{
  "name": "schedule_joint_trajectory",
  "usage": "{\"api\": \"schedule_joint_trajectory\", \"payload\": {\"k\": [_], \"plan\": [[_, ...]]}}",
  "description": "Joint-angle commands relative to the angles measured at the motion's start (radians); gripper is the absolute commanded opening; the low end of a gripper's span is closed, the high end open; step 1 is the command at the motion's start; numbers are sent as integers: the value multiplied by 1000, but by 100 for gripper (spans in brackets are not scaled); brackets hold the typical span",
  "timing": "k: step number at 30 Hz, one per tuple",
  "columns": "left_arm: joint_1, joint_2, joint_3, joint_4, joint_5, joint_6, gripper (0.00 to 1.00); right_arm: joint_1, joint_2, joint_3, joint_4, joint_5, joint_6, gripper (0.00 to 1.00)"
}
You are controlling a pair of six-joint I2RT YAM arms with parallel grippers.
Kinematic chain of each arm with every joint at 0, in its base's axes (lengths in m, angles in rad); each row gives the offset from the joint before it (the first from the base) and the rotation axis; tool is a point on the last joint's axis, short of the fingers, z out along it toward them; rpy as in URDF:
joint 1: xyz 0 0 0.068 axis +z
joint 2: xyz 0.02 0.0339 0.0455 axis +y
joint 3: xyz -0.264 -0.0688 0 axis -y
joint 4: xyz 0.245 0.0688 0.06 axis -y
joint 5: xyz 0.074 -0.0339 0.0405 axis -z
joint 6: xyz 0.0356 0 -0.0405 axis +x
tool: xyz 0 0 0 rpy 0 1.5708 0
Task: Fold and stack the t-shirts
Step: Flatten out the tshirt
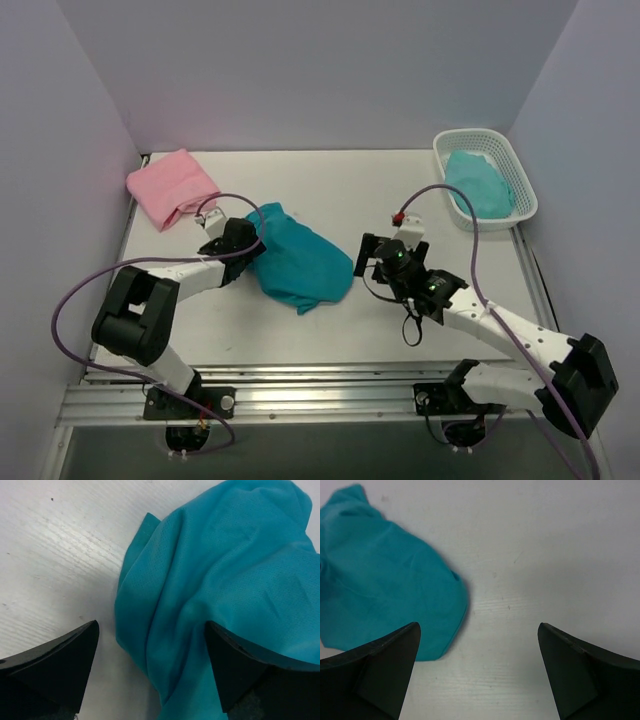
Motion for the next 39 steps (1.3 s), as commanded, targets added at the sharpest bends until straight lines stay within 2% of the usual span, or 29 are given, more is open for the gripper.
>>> {"api": "schedule_joint_trajectory", "payload": {"k": [1,3,4,5,6,8,13,17,20,26,34,35,38,39], "plan": [[5,56,3,142,52,-25,93,51,103,-19,75,-70,57,100],[5,83,9,174,69,-23,84,80,152,-3,73,-31,63,100],[5,95,12,182,75,-23,74,88,160,1,67,-19,63,100],[5,118,17,188,78,-22,42,97,162,6,61,-10,69,100],[5,130,29,193,83,-20,23,108,160,5,63,-5,74,100],[7,156,38,199,97,-19,3,122,149,0,69,-14,98,100],[7,188,53,220,115,-17,2,232,195,-25,122,-60,183,100],[7,204,46,254,133,-20,2,307,357,-22,193,-48,229,100],[7,204,40,257,141,-14,2,309,465,-14,253,-54,238,100],[8,144,9,242,127,14,2,285,562,9,309,-40,231,100],[2,107,-40,262,136,26,2,173,668,52,392,-42,189,98],[2,109,-43,266,140,27,2,162,680,58,402,-43,188,95],[1,107,-51,269,146,30,2,133,712,64,457,-69,182,45],[-1,106,-54,271,144,37,2,131,721,70,454,-68,183,2]]}}
